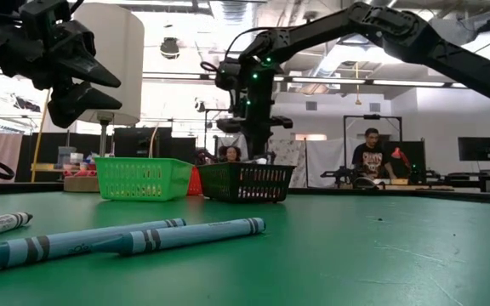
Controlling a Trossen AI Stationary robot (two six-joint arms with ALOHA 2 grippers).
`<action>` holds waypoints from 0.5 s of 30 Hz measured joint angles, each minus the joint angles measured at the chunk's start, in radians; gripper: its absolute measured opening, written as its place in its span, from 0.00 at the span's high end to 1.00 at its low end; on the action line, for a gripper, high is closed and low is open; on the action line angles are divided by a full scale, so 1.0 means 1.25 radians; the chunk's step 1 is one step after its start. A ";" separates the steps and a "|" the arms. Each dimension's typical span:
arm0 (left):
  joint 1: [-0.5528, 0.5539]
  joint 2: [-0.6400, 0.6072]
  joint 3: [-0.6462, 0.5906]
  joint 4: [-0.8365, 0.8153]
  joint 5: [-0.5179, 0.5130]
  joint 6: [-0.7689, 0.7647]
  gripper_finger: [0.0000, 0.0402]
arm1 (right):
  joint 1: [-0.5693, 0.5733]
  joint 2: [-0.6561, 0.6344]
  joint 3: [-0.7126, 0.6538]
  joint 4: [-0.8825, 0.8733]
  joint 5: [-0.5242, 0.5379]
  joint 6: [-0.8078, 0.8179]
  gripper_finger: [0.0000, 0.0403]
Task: Sort crayons
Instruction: Put the blue crayon into the orange bin
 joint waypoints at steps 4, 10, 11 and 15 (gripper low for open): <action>0.000 0.000 0.000 0.000 0.000 0.002 0.56 | -0.006 0.000 0.000 0.002 -0.016 -0.003 0.99; 0.000 0.000 0.000 0.001 -0.001 0.010 0.56 | -0.007 0.010 -0.001 -0.047 -0.044 0.004 0.99; 0.000 0.000 0.000 0.000 -0.001 0.011 0.56 | -0.005 0.010 -0.003 -0.045 -0.045 0.005 0.99; 0.000 0.000 0.000 -0.013 -0.003 0.013 0.56 | 0.004 0.009 -0.024 -0.035 -0.045 0.013 0.99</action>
